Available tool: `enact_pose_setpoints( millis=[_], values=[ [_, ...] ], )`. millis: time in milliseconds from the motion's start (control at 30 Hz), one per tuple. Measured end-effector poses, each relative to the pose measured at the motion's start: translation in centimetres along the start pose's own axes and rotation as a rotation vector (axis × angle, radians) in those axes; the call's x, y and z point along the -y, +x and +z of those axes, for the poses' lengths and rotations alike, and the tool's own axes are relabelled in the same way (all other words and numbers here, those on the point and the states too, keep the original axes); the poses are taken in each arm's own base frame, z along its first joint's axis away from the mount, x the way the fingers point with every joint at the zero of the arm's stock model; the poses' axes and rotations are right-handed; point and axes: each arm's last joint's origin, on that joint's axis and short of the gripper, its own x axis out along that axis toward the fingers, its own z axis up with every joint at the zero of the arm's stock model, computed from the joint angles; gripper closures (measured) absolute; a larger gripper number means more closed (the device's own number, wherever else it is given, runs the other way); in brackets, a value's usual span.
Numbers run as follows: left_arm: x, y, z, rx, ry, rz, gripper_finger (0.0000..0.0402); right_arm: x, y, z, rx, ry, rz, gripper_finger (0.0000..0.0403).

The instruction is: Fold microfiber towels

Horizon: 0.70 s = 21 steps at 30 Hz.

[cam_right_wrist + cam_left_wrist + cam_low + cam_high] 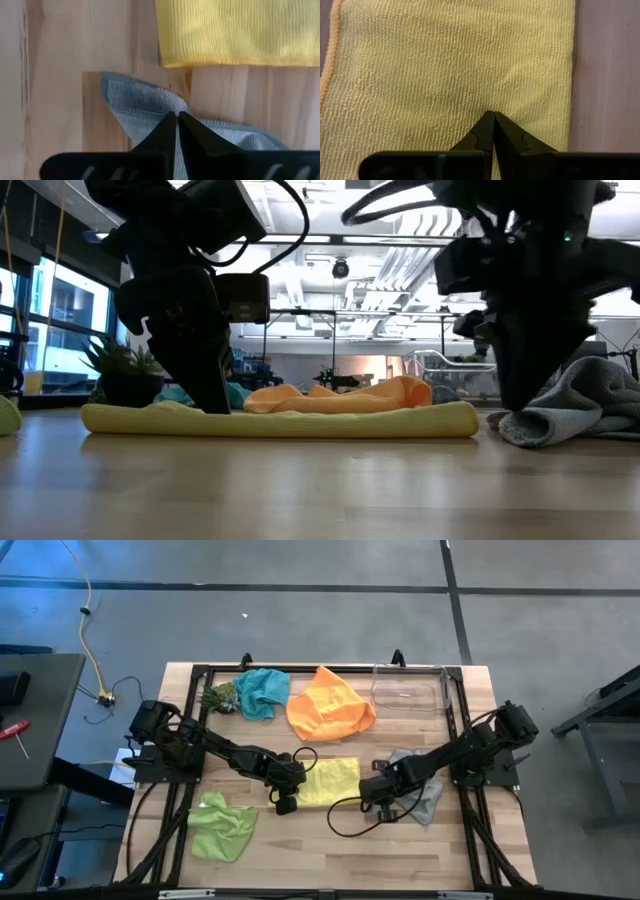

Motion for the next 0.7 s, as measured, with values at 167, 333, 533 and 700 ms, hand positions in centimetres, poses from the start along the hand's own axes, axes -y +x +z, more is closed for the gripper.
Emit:
enact_pose_setpoints(
  millis=[167,333,533,700],
  values=[
    [0.0,0.0,0.0,0.0,-0.007,0.0,0.0401,0.8,1.2,-0.5,0.062,0.085,0.022,0.0399],
    [0.0,0.0,0.0,0.0,-0.007,0.0,0.0401,1.3,1.7,-1.6,0.006,0.098,0.012,0.0402],
    [0.0,0.0,0.0,0.001,-0.01,0.001,0.0401,1.2,0.7,-4.2,-0.1,0.082,-0.003,0.0402],
    [0.0,0.0,0.0,0.002,-0.01,0.0,0.0401,1.7,-1.7,-7.9,-0.135,0.174,-0.01,0.0403]
  ],
)
